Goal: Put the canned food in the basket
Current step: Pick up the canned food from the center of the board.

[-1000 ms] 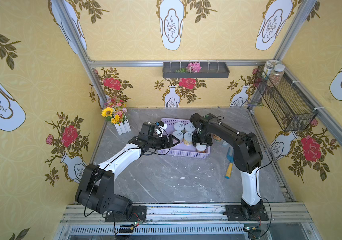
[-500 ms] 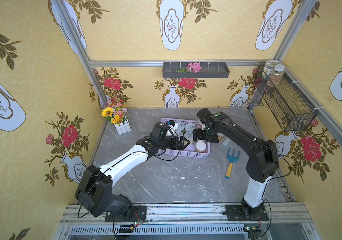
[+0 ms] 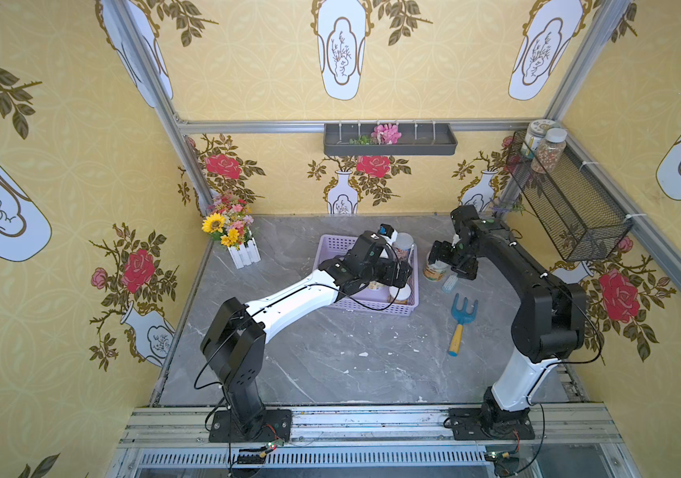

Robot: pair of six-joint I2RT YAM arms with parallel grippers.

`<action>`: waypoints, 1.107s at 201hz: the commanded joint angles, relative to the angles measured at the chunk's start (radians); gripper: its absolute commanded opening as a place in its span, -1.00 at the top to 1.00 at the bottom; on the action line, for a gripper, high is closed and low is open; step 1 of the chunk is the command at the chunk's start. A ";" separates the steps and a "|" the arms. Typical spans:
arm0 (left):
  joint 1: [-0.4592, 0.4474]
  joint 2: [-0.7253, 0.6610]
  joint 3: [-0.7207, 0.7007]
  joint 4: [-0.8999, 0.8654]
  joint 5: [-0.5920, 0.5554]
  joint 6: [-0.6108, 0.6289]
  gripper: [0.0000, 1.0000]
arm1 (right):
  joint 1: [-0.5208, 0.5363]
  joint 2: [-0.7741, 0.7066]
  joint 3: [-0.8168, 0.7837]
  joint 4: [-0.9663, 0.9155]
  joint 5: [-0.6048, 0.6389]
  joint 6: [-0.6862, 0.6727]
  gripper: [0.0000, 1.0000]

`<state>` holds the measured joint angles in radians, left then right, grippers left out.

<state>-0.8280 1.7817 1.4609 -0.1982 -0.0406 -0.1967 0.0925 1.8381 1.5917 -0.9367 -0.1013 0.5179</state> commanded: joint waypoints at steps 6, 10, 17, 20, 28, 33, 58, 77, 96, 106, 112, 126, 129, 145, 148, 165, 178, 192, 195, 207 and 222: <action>-0.021 0.079 0.106 -0.046 -0.059 0.129 -1.00 | -0.014 0.085 0.078 0.040 -0.007 -0.023 -0.95; -0.024 0.092 0.121 -0.052 -0.061 0.143 -1.00 | -0.014 0.097 0.089 0.042 -0.002 -0.023 -0.95; -0.029 0.109 0.151 -0.060 -0.067 0.166 -1.00 | -0.016 0.118 0.108 0.042 0.002 -0.025 -0.95; -0.031 0.117 0.161 -0.062 -0.071 0.175 -1.00 | -0.016 0.127 0.116 0.042 0.006 -0.027 -0.95; -0.037 0.135 0.183 -0.064 -0.073 0.200 -1.00 | -0.017 0.150 0.134 0.039 0.021 -0.028 -0.95; -0.040 0.144 0.194 -0.067 -0.075 0.215 -1.00 | -0.017 0.165 0.148 0.031 0.028 -0.027 -0.95; -0.059 0.178 0.229 -0.073 -0.070 0.277 -1.00 | -0.016 0.215 0.195 0.016 0.066 -0.038 -0.95; -0.069 0.188 0.228 -0.060 -0.056 0.300 -1.00 | -0.016 0.255 0.241 0.000 0.101 -0.052 -0.95; -0.079 0.199 0.233 -0.055 -0.052 0.307 -1.00 | -0.015 0.302 0.290 -0.024 0.110 -0.064 -0.95; -0.084 0.202 0.234 -0.055 -0.050 0.309 -1.00 | -0.013 0.322 0.309 -0.028 0.107 -0.072 -0.95; -0.088 0.203 0.234 -0.054 -0.050 0.309 -1.00 | -0.010 0.334 0.316 -0.032 0.107 -0.073 -0.95; -0.096 0.208 0.230 -0.052 -0.051 0.310 -1.00 | -0.004 0.359 0.337 -0.044 0.106 -0.083 -0.95; -0.099 0.208 0.230 -0.052 -0.052 0.311 -1.00 | -0.003 0.362 0.340 -0.046 0.109 -0.084 -0.96; -0.106 0.211 0.228 -0.053 -0.057 0.316 -1.00 | 0.002 0.376 0.354 -0.053 0.114 -0.089 -0.99; -0.107 0.211 0.227 -0.054 -0.057 0.316 -1.00 | 0.001 0.378 0.357 -0.052 0.114 -0.091 -0.98; -0.108 0.211 0.221 -0.055 -0.058 0.315 -1.00 | 0.005 0.388 0.373 -0.058 0.117 -0.096 -0.91; -0.111 0.211 0.218 -0.058 -0.058 0.315 -1.00 | 0.008 0.395 0.383 -0.068 0.121 -0.098 -0.88; -0.112 0.211 0.216 -0.061 -0.060 0.318 -1.00 | 0.016 0.398 0.396 -0.084 0.137 -0.102 -0.88; -0.112 0.210 0.216 -0.062 -0.062 0.319 -1.00 | 0.017 0.398 0.397 -0.089 0.142 -0.103 -0.88; -0.114 0.211 0.215 -0.066 -0.069 0.324 -1.00 | 0.023 0.400 0.404 -0.103 0.155 -0.106 -0.86; -0.117 0.210 0.211 -0.067 -0.076 0.329 -1.00 | 0.024 0.401 0.406 -0.119 0.162 -0.107 -0.83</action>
<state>-0.9409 1.9842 1.6798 -0.2642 -0.1097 0.1131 0.1101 2.2326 1.9884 -1.0092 0.0288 0.4213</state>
